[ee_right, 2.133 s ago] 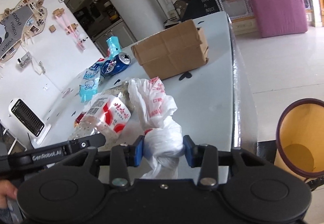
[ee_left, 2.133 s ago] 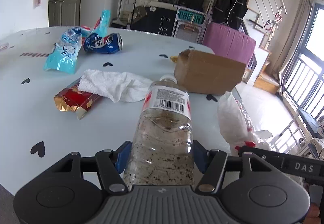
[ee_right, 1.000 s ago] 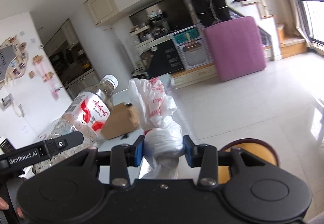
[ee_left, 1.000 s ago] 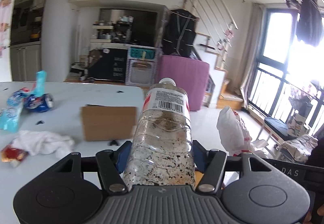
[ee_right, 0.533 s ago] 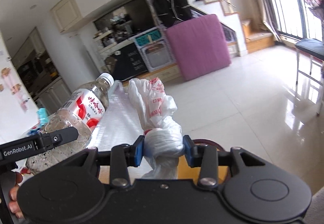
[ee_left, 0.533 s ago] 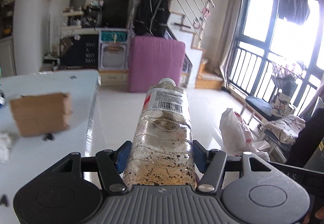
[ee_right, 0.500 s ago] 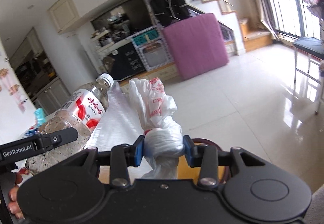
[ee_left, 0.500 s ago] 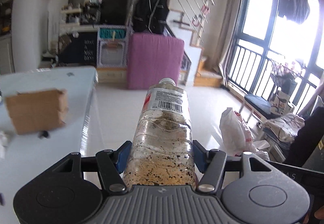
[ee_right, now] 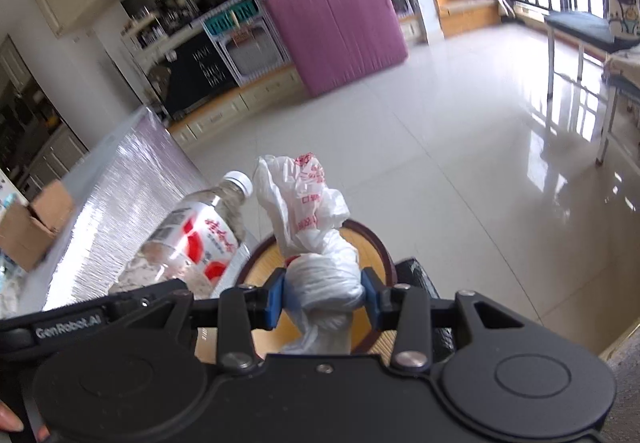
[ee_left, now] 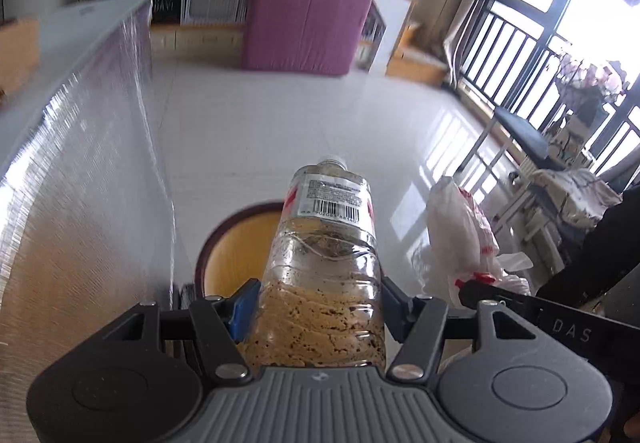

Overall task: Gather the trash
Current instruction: 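Carry the bottle and bag with both tools over the trash bin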

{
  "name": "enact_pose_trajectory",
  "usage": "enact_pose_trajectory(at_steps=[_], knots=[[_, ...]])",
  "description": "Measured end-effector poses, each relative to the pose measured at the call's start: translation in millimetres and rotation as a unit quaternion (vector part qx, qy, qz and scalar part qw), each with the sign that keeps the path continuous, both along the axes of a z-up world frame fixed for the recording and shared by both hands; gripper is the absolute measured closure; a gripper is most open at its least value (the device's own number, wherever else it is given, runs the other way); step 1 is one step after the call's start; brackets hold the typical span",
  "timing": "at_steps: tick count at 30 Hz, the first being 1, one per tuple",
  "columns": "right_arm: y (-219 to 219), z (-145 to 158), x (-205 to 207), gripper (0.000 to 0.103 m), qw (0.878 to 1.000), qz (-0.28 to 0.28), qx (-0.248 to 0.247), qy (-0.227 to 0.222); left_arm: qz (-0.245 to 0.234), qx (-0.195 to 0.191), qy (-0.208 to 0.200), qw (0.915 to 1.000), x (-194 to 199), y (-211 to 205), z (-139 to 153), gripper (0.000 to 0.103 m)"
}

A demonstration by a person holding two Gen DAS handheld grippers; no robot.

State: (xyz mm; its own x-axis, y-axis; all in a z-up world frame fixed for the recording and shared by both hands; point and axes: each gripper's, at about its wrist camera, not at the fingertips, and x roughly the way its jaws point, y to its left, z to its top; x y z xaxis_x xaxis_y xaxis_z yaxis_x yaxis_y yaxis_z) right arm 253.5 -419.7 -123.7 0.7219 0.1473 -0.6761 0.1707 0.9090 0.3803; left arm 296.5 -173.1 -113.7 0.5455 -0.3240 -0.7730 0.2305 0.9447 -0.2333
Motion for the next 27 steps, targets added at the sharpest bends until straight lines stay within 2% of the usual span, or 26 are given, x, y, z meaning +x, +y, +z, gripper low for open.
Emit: enact_pose_trajectory(at_steps=[6,12,15,19,27], knots=[[-3.6,-41.1,30.0,0.062,0.999,0.008,0.007,0.051,0.014,0.001,0.074,0.9972,34.8,-3.3,-53.7,0.041],[0.1,-73.6,67.8,0.062,0.995,0.024,0.015,0.092,0.045,-0.020,0.148,0.9877,75.1,-2.5,-98.6,0.041],[0.4,-90.0,84.6,0.062,0.993,0.029,0.020,0.113,0.066,-0.038,0.181,0.9805,94.6,1.7,-116.4,0.041],[3.1,-104.2,107.4,0.062,0.990,0.036,0.025,0.131,0.098,-0.071,0.227,0.9664,112.5,15.4,-137.6,0.040],[14.5,-127.3,151.7,0.062,0.986,0.042,0.038,0.159,0.148,-0.115,0.270,0.9444,126.9,45.4,-163.6,0.040]])
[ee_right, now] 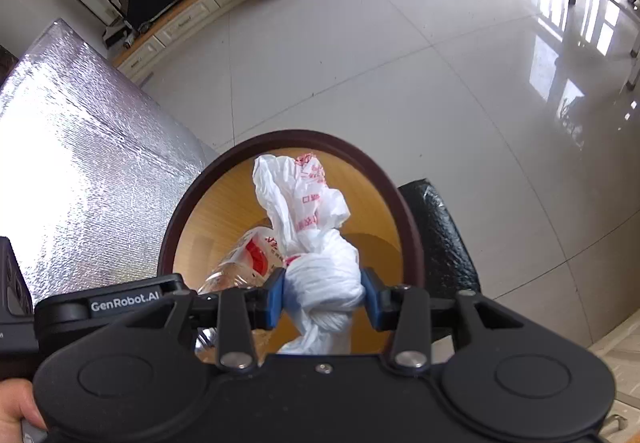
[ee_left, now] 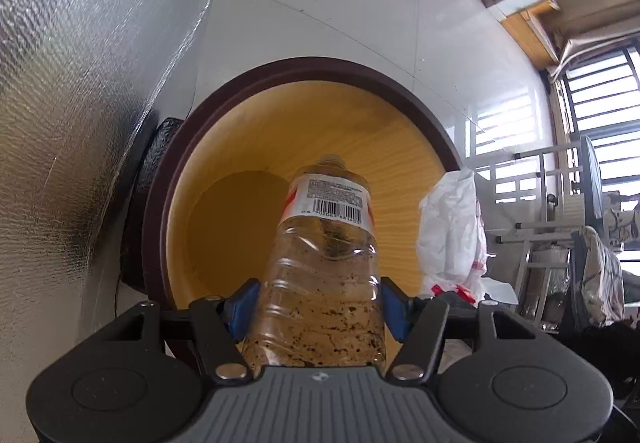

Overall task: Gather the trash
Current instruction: 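Carry the bottle and bag with both tools over the trash bin, then open the left tool to drop the bottle while the right tool drops the bag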

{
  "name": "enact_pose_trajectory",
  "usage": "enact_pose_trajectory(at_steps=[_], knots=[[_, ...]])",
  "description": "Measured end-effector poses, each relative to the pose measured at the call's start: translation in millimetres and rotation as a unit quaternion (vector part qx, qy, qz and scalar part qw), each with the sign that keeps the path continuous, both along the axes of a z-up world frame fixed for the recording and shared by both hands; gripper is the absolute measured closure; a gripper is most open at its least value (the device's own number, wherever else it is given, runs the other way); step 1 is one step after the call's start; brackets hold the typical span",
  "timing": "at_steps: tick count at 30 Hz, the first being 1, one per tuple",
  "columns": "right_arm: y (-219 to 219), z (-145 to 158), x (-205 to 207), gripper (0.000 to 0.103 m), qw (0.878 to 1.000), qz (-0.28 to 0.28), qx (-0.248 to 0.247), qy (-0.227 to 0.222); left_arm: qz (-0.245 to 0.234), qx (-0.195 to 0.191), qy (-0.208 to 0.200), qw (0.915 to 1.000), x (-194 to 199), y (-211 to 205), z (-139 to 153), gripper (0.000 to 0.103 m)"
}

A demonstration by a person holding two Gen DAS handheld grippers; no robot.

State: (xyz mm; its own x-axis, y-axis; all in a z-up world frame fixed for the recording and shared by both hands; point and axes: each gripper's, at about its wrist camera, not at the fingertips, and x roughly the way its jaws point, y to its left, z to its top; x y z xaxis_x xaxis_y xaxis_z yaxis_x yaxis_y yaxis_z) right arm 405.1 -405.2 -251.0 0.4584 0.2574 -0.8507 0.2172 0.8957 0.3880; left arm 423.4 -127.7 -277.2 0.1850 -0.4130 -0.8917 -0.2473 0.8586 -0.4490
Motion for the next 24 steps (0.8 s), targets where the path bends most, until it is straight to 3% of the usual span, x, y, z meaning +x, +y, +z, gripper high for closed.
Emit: enact_pose_trajectory(at_steps=[17,24], knots=[[2.2,-25.8,23.9,0.062,0.999,0.001,-0.003,0.032,0.002,0.018,0.032,0.9993,15.5,-15.3,-17.6,0.038],[5.4,-29.5,25.0,0.062,0.999,-0.001,-0.006,0.032,0.001,0.022,0.030,0.9993,14.6,-14.5,-12.6,0.027]])
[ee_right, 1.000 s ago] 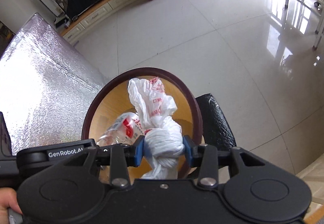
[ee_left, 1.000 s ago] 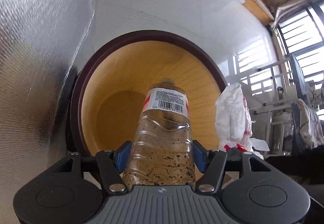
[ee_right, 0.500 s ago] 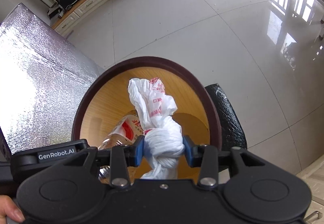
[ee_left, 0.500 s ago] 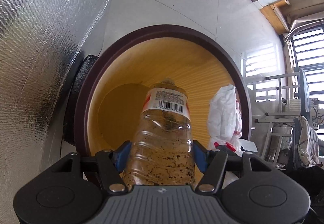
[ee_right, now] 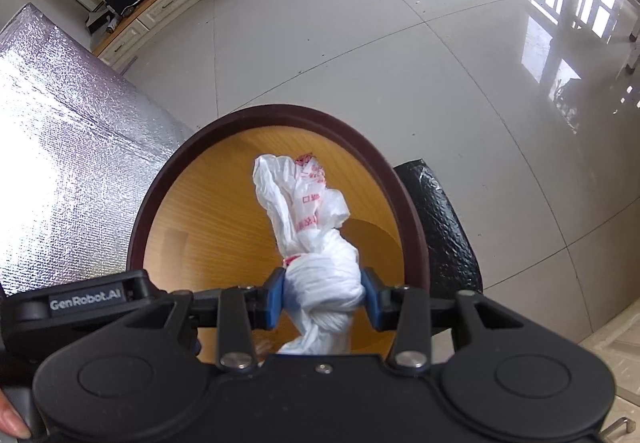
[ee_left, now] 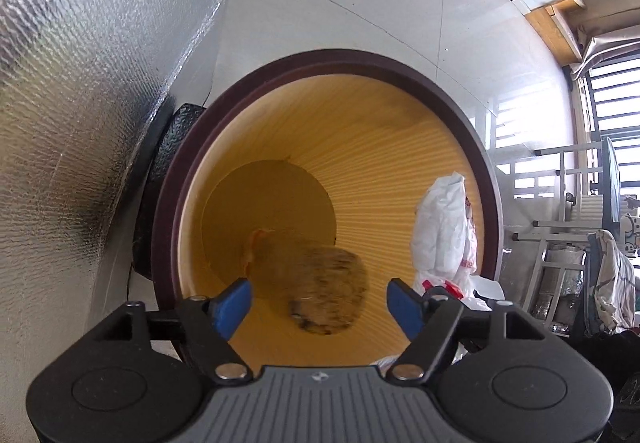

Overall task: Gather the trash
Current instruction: 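Open the left tool to drop the bottle while the right tool drops the bag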

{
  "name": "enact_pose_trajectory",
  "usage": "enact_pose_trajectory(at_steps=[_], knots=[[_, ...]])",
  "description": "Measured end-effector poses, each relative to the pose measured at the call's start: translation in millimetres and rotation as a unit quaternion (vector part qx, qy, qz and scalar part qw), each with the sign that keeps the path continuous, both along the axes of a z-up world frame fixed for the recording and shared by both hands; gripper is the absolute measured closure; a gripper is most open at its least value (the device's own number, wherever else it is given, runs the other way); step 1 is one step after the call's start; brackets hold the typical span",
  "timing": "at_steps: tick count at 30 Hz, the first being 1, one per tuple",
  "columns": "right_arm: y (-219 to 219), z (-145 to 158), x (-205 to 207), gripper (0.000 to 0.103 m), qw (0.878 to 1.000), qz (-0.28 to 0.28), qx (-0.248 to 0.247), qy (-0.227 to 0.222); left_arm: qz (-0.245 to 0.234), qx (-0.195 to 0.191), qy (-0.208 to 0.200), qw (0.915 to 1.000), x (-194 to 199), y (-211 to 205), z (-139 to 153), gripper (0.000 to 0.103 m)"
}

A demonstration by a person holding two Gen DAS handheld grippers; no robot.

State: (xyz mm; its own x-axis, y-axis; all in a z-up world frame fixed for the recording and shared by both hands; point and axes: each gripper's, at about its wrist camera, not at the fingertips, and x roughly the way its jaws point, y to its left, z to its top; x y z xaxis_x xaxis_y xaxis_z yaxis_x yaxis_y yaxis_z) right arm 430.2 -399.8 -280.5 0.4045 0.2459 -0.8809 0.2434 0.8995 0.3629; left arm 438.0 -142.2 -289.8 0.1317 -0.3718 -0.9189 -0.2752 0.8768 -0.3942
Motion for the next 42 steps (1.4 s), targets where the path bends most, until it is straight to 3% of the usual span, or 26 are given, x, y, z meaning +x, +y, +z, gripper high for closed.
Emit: enact_pose_trajectory(at_steps=[5,10,11,12,13,21,23,25,30,35,36,37,42], knots=[[2.1,-0.5,1.0,0.062,1.000,-0.004,0.001,0.007,-0.011,0.017,-0.015,0.9997,-2.2,-2.5,10.6,0.025],[-0.9,-3.0,5.6,0.058,0.999,-0.024,0.020,0.026,-0.035,0.049,-0.055,0.9967,-8.0,-4.6,30.5,0.021],[-1.9,-3.5,7.1,0.055,0.999,-0.032,0.021,0.028,-0.037,0.053,-0.060,0.9961,-8.9,-4.1,33.5,0.021],[-2.2,-3.6,8.6,0.042,0.999,-0.037,0.020,0.030,-0.038,0.056,-0.063,0.9957,-9.9,-3.0,35.8,0.021],[-1.8,-2.9,10.1,0.035,0.999,-0.037,0.017,0.029,-0.038,0.058,-0.066,0.9954,-10.8,-2.1,37.2,0.021],[5.5,4.0,11.9,0.035,1.000,-0.007,0.006,0.030,-0.040,0.056,-0.067,0.9954,-15.9,6.2,39.3,0.021],[4.6,6.1,10.3,0.036,1.000,0.000,0.004,0.031,-0.051,0.058,-0.072,0.9945,-16.0,4.3,39.7,0.024],[4.6,8.5,7.5,0.036,1.000,0.003,0.002,0.029,-0.071,0.061,-0.074,0.9929,-13.6,-0.6,37.1,0.034],[-2.8,14.5,0.2,0.039,1.000,0.002,0.008,0.023,-0.149,0.108,-0.083,0.9794,-2.6,-30.3,20.1,0.036],[-10.6,19.5,-6.3,0.042,1.000,0.000,0.017,0.018,-0.211,0.138,-0.064,0.9656,0.3,-43.5,-2.5,0.036],[-10.9,20.5,-6.6,0.042,1.000,0.000,0.016,0.017,-0.219,0.146,-0.061,0.9629,0.2,-45.1,-7.5,0.038],[-11.4,21.3,-6.5,0.042,1.000,0.002,0.015,0.014,-0.225,0.149,-0.066,0.9606,0.1,-46.0,-10.6,0.048],[-12.7,21.1,-7.9,0.043,1.000,0.001,0.017,0.011,-0.231,0.136,-0.098,0.9583,7.9,-46.7,-9.0,0.049]])
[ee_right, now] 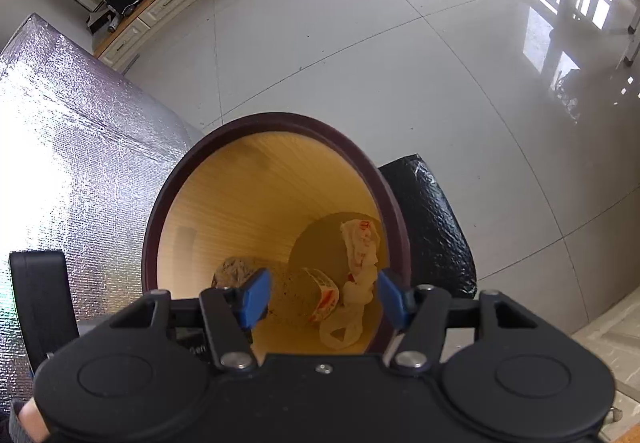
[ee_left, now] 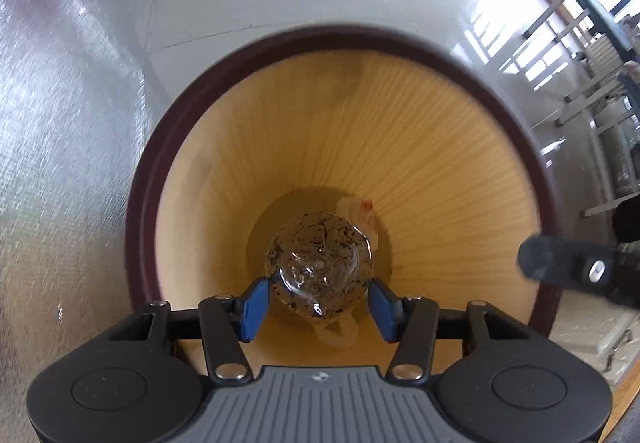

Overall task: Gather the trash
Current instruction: 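Open the left tool to drop the bottle while the right tool drops the bag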

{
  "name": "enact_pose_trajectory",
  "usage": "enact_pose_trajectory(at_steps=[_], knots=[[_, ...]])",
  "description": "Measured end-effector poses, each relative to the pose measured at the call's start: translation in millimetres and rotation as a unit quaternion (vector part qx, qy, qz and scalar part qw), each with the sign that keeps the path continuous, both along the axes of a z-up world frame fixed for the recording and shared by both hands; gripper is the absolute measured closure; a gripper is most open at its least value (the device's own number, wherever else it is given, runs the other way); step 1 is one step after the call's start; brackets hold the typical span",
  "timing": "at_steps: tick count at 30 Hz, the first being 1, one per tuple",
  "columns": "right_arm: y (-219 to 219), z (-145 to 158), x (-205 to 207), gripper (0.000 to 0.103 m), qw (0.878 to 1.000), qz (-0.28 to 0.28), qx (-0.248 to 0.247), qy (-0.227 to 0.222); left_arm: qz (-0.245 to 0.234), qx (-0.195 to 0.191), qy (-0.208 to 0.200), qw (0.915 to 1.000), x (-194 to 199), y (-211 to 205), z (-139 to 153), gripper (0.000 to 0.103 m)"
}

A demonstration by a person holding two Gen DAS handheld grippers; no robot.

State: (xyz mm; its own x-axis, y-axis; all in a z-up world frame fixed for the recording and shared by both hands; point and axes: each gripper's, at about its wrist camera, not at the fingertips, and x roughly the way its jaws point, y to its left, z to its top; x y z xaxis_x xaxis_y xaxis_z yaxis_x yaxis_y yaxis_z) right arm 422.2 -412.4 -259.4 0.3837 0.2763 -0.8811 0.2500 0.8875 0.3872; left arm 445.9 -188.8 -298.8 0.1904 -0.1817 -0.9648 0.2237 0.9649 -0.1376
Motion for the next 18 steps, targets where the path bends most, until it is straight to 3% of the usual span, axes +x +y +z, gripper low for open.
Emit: enact_pose_trajectory(at_steps=[4,6,18], knots=[[-5.3,0.1,-1.1,0.044,1.000,-0.009,0.003,0.000,0.006,-0.011,-0.049,0.9987,12.9,-0.6,13.5,0.044],[-5.8,0.8,-2.2,0.044,1.000,-0.010,0.002,0.001,0.012,-0.016,-0.051,0.9985,16.9,1.4,19.6,0.040],[-0.2,15.4,-4.2,0.044,1.000,-0.013,0.002,-0.005,0.054,-0.032,-0.043,0.9971,-0.8,26.2,49.1,0.040]])
